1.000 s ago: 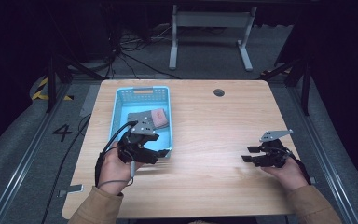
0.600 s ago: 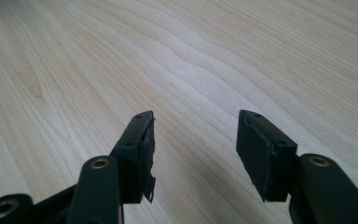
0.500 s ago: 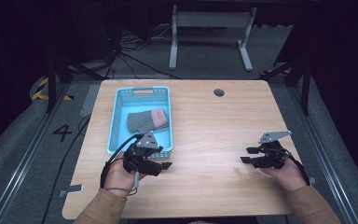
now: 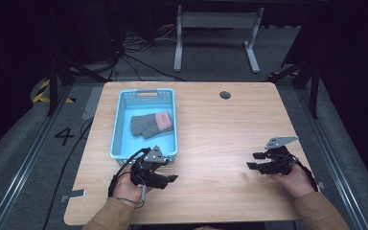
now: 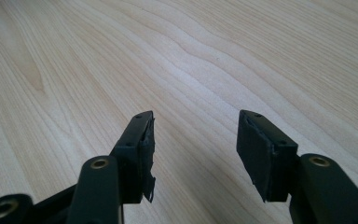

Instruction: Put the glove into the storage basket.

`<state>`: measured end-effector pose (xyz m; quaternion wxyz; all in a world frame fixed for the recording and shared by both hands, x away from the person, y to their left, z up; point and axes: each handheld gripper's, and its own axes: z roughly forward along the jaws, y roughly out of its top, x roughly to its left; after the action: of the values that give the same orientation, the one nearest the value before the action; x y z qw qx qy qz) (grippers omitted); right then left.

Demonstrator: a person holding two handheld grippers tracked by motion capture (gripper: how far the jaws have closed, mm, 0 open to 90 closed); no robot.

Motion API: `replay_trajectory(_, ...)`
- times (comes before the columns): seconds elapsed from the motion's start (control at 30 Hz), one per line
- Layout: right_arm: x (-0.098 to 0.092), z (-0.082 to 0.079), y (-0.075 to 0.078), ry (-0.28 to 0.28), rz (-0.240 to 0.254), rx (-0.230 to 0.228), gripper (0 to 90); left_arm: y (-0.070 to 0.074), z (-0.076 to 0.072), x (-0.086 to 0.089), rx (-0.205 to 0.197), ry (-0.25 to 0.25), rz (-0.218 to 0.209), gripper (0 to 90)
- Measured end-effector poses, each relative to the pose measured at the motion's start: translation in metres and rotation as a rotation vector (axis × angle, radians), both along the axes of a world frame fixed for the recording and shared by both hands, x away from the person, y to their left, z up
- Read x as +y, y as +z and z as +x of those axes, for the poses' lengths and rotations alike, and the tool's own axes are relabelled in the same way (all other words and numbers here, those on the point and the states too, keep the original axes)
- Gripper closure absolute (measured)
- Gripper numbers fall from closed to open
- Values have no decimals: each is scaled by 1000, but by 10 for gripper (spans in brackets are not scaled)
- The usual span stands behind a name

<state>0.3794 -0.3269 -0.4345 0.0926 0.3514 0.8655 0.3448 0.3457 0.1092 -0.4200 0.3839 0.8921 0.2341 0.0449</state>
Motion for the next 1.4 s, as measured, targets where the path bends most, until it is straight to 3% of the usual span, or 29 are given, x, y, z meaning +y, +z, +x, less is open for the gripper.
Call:
replay_trajectory(0.23,2,-1,-1,9,-4,-3,472,-17,-2,3,-4,13,26,360)
replay_trajectory(0.4,4,-1,-3,17,-11,-5,474,-25,-1,1,-1,3,37,361)
replay_trajectory(0.6,6,-2,-6,26,-17,-6,477,-33,-1,-4,15,-22,80,361)
replay_trajectory(0.8,10,-5,-9,27,-25,-30,492,-34,-1,-6,28,-31,80,351)
replay_trajectory(0.9,16,-11,-11,40,-43,-67,502,-35,-1,-7,32,-35,81,351)
replay_trajectory(1.07,19,-11,-14,49,-54,-52,500,-34,-1,-6,34,-30,82,351)
replay_trajectory(1.4,19,-11,-12,47,-45,-63,498,-34,-1,-7,33,-22,79,350)
